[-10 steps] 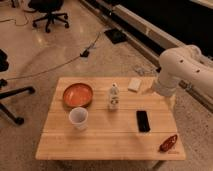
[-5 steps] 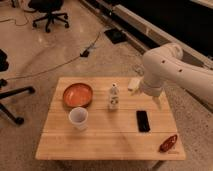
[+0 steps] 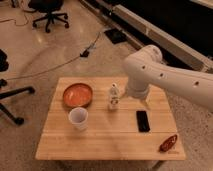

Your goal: Pick up the ceramic cup

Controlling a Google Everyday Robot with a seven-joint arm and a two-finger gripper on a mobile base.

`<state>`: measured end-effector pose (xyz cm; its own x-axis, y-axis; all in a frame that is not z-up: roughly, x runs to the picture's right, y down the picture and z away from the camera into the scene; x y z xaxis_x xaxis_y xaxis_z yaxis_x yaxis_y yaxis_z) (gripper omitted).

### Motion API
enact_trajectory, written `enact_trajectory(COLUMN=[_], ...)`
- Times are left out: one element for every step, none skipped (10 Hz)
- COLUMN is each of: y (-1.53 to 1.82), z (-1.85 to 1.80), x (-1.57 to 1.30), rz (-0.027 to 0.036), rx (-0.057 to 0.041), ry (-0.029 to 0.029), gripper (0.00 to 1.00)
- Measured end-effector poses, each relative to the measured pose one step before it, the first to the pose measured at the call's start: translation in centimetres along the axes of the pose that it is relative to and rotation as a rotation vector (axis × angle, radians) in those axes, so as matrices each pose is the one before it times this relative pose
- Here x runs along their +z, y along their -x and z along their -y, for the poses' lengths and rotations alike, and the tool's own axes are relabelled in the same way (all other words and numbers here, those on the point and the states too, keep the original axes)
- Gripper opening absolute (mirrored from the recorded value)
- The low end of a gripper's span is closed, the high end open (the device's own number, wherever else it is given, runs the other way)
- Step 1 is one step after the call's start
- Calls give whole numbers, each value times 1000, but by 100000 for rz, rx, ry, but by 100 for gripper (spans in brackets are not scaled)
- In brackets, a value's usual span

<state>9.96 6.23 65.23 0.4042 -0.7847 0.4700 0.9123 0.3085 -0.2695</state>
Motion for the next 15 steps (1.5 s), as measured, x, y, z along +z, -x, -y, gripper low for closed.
enact_trajectory(y=[156,-30,391,406,124,26,-270,-215,-25,-79,-142,-228,-334,19,123], z=[532,126,303,998,1283,530,-68,205,881,990,672,47,-19,371,699], x=[-460,-236,152,55,-186,-192,-207,-166,-91,34,101,-76,-505,-46,106], rz=[-723,-485,-786,-295,-451,-247,-734,-563,-395,-532,-232,-484,-826,-771,-820], rx=[-2202,-1966,-2288,-653,-676,-486,-577,-1913,-2286,-1609,-465,-194,-969,-1262,-905], ry=[895,544,1232,19,-355,133,689,341,518,-53,-339,130,325,364,302], gripper=[80,80,80,80,80,80,80,80,80,80,80,80,80,80,80])
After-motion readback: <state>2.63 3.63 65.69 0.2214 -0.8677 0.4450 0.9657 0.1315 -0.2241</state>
